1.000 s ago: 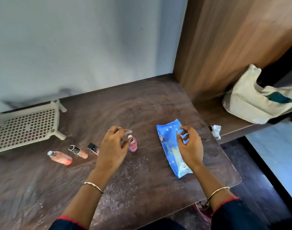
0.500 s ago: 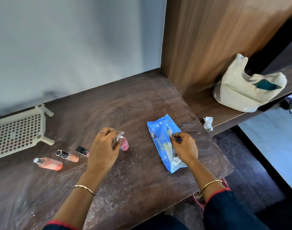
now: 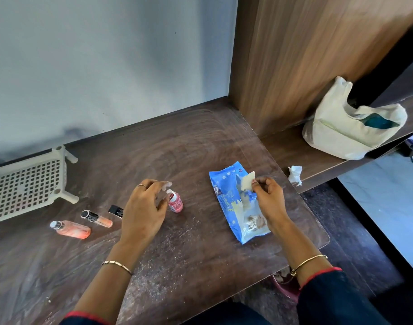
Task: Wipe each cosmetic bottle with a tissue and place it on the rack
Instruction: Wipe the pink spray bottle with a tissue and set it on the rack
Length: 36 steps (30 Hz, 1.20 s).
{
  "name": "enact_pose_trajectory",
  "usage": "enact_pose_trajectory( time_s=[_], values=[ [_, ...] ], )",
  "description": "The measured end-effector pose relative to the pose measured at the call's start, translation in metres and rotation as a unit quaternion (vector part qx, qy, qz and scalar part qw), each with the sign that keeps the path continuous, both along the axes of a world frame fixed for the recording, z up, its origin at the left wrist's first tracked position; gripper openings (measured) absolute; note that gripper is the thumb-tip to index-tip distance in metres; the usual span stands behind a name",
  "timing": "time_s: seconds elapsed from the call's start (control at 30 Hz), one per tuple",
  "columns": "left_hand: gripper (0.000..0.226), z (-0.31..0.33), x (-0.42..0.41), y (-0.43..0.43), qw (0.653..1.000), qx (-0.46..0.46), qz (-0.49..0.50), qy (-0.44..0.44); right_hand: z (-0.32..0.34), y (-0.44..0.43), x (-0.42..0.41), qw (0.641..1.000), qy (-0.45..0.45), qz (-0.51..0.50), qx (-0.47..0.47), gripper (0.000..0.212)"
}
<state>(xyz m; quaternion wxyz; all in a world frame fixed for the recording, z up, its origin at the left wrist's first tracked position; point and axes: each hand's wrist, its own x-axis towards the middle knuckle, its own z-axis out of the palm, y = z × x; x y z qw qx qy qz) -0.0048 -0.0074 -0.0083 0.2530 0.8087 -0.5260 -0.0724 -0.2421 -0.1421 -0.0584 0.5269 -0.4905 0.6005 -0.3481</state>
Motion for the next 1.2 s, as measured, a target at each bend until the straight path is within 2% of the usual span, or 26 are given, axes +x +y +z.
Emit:
enact_pose_trajectory(
  time_s=[0.13, 0.27, 0.47, 0.77, 1.03, 1.2],
  values=[
    [0.018, -0.003, 0.001, 0.001, 1.000, -0.009, 0.003, -0.001, 0.012, -0.001, -0.001, 0.996, -0.086, -0.008, 0.030, 0.005],
    [0.017, -0.005, 0.005, 0.004, 0.998, -0.035, 0.035, -0.042, 0.019, 0.001, 0.003, 0.988, -0.150, -0.001, 0.041, 0.011],
    [0.027, -0.007, 0.010, 0.008, 0.999, -0.018, 0.027, -0.034, 0.028, 0.004, 0.021, 0.979, -0.193, 0.021, 0.067, 0.015],
    [0.031, -0.007, 0.007, 0.003, 0.999, 0.019, 0.019, -0.025, 0.042, 0.007, 0.048, 0.952, -0.264, 0.046, 0.151, 0.024],
    [0.025, -0.004, 0.002, 0.000, 0.998, 0.017, 0.017, -0.049, 0.048, 0.005, 0.052, 0.879, -0.399, 0.042, 0.256, 0.023],
    [0.022, -0.004, 0.003, -0.001, 0.998, 0.026, 0.014, -0.056, 0.046, 0.004, 0.059, 0.908, -0.350, 0.076, 0.218, 0.034]
  ],
)
